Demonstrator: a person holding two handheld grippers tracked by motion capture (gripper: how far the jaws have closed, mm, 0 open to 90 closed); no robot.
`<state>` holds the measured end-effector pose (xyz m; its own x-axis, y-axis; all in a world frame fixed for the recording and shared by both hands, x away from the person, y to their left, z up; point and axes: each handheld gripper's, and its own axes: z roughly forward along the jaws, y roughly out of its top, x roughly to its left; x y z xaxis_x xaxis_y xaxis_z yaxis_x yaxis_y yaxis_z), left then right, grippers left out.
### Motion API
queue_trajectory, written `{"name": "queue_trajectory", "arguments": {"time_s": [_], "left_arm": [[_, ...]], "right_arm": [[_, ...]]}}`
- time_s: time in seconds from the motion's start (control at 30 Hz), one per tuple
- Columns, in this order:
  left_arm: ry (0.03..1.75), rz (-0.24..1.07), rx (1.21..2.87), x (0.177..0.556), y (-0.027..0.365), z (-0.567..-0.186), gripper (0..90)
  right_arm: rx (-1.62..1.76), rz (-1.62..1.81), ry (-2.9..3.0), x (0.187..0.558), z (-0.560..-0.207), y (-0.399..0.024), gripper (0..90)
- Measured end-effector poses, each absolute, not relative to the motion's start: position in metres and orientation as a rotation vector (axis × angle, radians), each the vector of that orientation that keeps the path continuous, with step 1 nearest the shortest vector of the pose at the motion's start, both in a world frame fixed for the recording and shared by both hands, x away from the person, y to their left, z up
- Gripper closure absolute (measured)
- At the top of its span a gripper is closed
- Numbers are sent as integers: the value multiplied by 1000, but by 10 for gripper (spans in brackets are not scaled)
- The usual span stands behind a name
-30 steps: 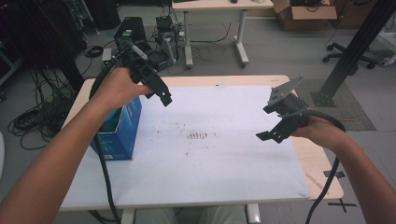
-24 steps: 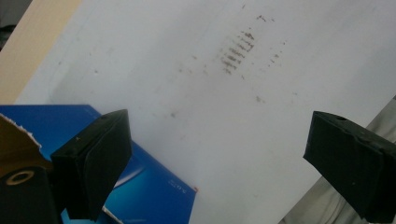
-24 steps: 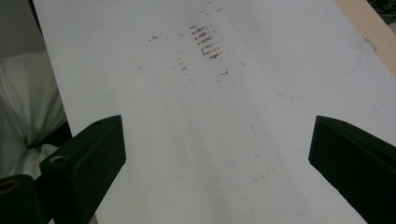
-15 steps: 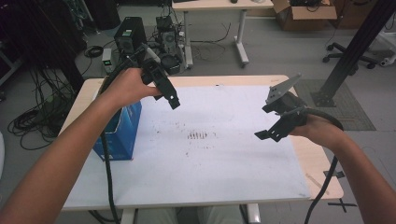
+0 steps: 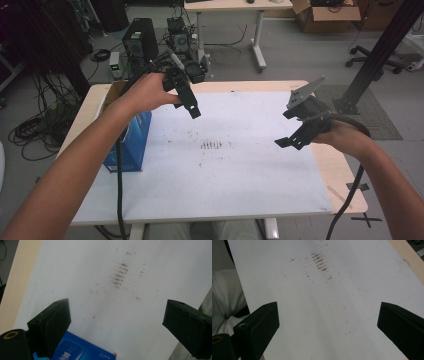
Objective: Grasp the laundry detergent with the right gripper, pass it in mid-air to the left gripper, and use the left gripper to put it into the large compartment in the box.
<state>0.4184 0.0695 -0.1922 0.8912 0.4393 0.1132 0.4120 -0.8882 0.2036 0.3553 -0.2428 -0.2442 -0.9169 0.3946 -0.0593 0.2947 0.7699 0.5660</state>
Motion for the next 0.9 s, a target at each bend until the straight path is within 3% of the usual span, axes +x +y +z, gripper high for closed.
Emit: {"name": "queue_trajectory", "arguments": {"time_s": [0.9], "left_arm": [[609,265,2870,418,74,-192,82]], "right_arm": [[527,823,2806,355,-243,-234,39]]}}
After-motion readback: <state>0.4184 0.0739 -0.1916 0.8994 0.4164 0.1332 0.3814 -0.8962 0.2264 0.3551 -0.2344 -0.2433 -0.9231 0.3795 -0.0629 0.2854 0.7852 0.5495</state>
